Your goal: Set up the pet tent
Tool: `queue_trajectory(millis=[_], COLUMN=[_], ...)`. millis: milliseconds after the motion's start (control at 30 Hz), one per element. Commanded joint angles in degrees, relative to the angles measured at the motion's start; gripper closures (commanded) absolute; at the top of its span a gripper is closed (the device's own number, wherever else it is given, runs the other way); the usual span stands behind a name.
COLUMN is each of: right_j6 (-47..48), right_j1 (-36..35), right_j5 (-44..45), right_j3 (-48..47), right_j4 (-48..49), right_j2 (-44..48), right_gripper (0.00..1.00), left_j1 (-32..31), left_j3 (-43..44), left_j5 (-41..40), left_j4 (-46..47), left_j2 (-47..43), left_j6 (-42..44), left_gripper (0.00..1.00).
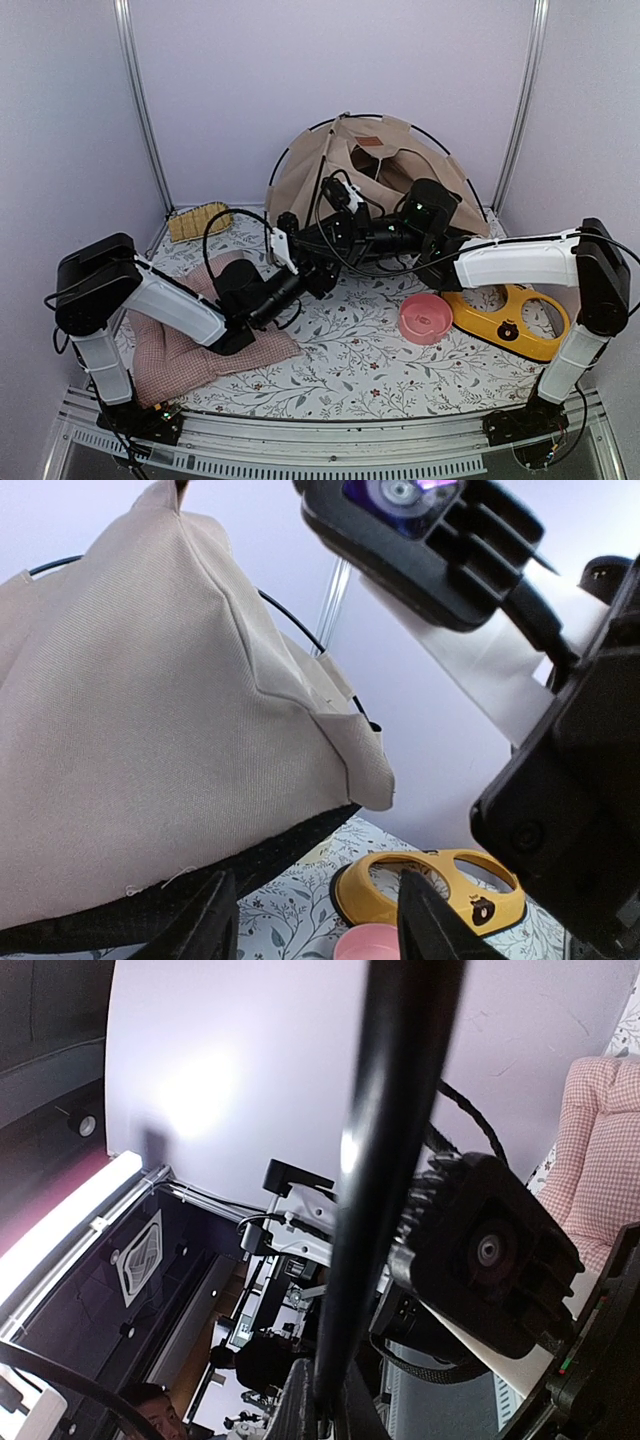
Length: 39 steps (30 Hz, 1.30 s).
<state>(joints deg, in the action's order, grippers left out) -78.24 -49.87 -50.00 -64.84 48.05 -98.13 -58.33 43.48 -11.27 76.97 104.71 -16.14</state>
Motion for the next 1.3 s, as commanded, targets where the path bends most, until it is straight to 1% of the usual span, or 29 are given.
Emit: queue_trajectory(millis=[0, 233, 533, 700, 767, 800, 900, 967, 1033, 1200, 1267], right_j6=[-2.49, -3.28, -3.42, -3.41, -3.50, -3.46, -3.25, -3.02, -2.65, -1.55, -1.36], right_j1=[0.75, 0.81, 0.77, 0.82, 0.75, 0.82, 0.75, 0.85, 1.01, 1.92, 2.18], right_j5=[1.87, 3.08, 4.01, 4.10, 4.21, 4.27, 4.61, 4.92, 5.32, 6.60, 6.67], right_j3=[-2.54, -2.84, -2.77, -2.49, -2.40, -2.33, -2.12, -1.99, -1.73, -0.76, -0.84], right_j4=[3.19, 2.95, 2.89, 2.68, 2.64, 2.64, 2.12, 1.89, 1.20, -0.03, -0.10], right_j2=[-0.68, -0.57, -0.36, -0.12, 0.02, 0.10, 0.58, 0.88, 1.51, 3.25, 3.47], right_gripper=[1.00, 1.00, 1.00, 1.00, 1.00, 1.00, 1.00, 1.00, 1.00, 1.00, 1.00], left_j1=[0.55, 0.41, 0.46, 0.47, 0.48, 0.53, 0.64, 0.63, 0.63, 0.42, 0.44], left_j3=[0.15, 2.77, 9.20, 11.87, 12.62, 12.79, 12.60, 11.69, 10.00, 4.62, 3.28], left_j5=[-0.45, -1.68, -7.68, -10.35, -12.23, -13.03, -14.68, -14.90, -14.63, -13.16, -12.63], left_j4=[4.94, 4.82, -2.36, -4.85, -5.60, -5.56, -4.94, -3.88, -2.13, 3.24, 3.95], left_j2=[1.73, 3.55, 5.28, 6.74, 7.20, 7.41, 7.24, 6.88, 6.27, 5.23, 4.84], left_j6=[0.19, 0.58, 1.86, 1.76, 1.56, 1.55, 1.74, 2.05, 2.35, 2.78, 2.70], left_gripper=[0.45, 0.42, 0.42, 0.45, 0.49, 0.53, 0.72, 0.89, 0.99, 1.00, 1.00])
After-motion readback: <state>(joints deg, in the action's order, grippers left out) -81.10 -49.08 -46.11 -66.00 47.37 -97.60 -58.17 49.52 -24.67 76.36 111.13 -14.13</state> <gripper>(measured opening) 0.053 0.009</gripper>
